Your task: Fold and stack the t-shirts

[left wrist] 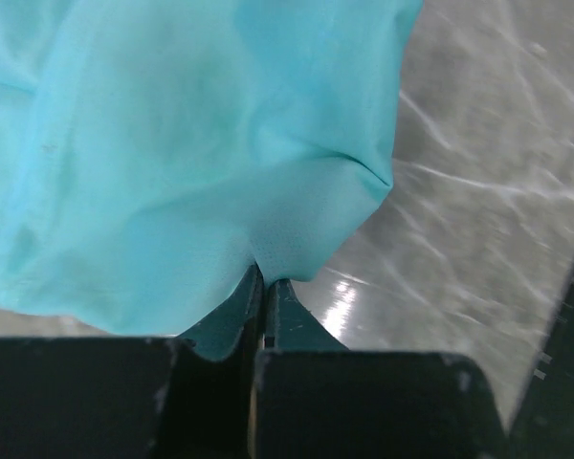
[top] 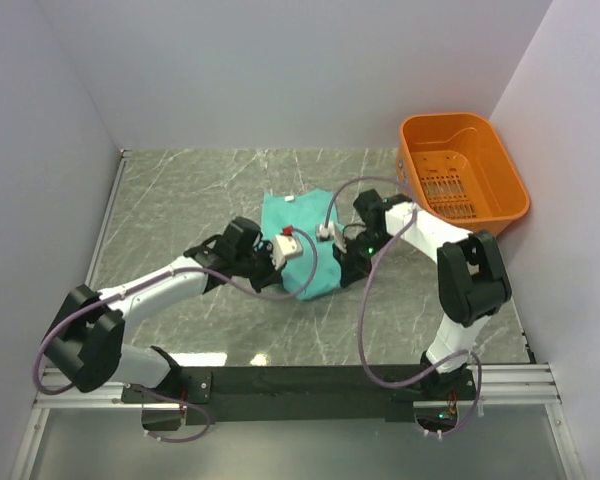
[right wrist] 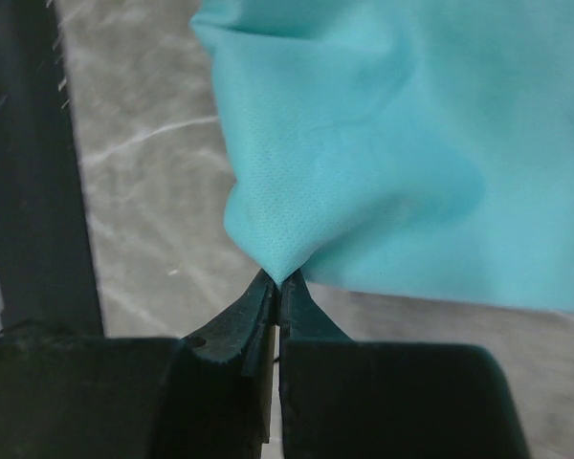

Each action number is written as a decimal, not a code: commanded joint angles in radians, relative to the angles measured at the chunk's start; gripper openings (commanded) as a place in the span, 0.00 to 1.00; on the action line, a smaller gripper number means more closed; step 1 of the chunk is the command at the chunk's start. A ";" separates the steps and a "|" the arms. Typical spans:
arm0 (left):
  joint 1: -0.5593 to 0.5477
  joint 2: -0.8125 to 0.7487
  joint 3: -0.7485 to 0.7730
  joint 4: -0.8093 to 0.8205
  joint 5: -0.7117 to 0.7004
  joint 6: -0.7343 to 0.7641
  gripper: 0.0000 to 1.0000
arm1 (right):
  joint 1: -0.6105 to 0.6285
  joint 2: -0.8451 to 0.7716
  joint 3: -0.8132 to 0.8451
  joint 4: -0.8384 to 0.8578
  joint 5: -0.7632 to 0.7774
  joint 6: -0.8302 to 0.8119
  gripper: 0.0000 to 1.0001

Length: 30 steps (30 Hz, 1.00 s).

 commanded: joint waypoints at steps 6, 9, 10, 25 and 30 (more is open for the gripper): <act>-0.240 -0.148 -0.043 -0.094 -0.090 -0.134 0.01 | 0.037 -0.220 -0.190 -0.072 0.012 -0.104 0.00; -0.246 -0.220 -0.049 -0.089 -0.103 -0.142 0.01 | 0.034 -0.269 -0.176 -0.099 0.004 -0.094 0.00; -0.244 -0.231 -0.049 -0.082 -0.111 -0.137 0.01 | 0.031 -0.274 -0.164 -0.109 -0.010 -0.094 0.00; 0.045 -0.162 0.081 -0.051 0.018 0.013 0.00 | -0.113 -0.054 0.166 -0.232 -0.080 -0.063 0.00; 0.107 -0.041 0.196 -0.029 0.067 0.041 0.00 | -0.117 0.043 0.333 -0.235 -0.122 0.012 0.00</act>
